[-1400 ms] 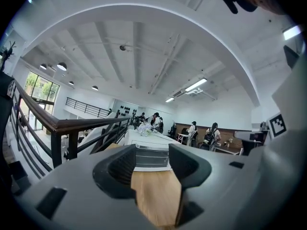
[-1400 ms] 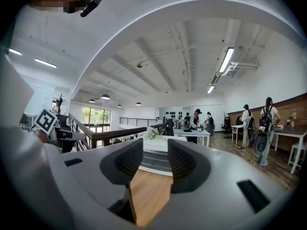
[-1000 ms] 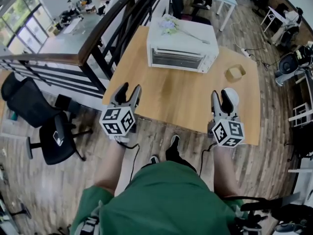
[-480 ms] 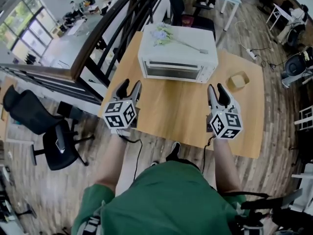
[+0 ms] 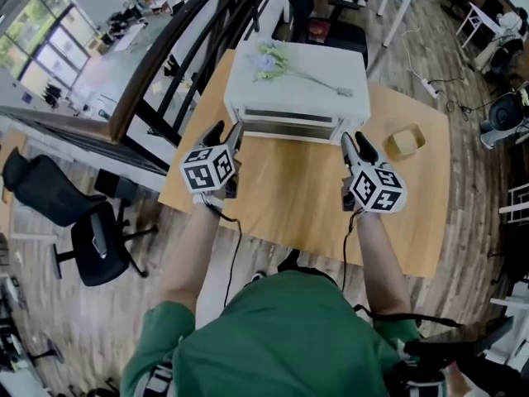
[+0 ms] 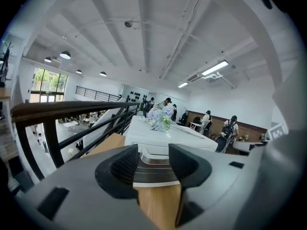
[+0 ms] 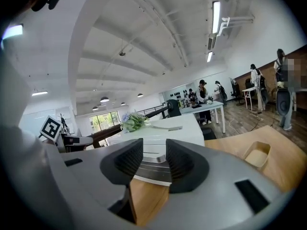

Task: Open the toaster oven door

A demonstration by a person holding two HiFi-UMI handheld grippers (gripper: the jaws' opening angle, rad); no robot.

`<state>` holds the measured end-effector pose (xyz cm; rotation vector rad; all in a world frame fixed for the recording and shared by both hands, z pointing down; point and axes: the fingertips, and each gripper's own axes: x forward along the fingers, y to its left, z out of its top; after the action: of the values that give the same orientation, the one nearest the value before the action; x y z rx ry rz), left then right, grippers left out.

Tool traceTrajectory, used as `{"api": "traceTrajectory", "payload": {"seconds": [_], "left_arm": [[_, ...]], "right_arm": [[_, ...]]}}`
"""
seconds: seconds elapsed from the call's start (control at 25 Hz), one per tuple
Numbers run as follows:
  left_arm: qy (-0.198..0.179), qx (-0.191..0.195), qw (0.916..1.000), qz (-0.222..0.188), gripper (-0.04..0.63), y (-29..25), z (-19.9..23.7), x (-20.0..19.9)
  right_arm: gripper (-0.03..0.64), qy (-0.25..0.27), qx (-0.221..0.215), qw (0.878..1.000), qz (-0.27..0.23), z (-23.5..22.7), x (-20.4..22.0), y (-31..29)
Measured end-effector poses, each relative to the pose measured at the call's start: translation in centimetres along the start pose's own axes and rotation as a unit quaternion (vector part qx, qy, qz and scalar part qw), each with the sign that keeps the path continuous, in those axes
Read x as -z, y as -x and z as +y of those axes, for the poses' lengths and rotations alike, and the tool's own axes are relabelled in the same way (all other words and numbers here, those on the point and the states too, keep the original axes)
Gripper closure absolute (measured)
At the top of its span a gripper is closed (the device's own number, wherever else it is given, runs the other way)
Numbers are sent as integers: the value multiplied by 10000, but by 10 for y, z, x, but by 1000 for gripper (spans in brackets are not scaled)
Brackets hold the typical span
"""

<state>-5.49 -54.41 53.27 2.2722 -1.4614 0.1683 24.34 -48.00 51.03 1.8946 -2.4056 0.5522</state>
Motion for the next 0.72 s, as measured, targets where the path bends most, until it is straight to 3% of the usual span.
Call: {"api": "traceTrajectory", "payload": {"seconds": [0.36, 0.72], "left_arm": [[1155, -181, 9920, 474, 387, -55, 22, 16], [1503, -256, 9866, 579, 387, -60, 27, 31]], "right_arm": [[454, -1125, -98, 9922, 528, -19, 27, -61], [471, -1775, 107, 9806, 822, -29, 40, -90]]}}
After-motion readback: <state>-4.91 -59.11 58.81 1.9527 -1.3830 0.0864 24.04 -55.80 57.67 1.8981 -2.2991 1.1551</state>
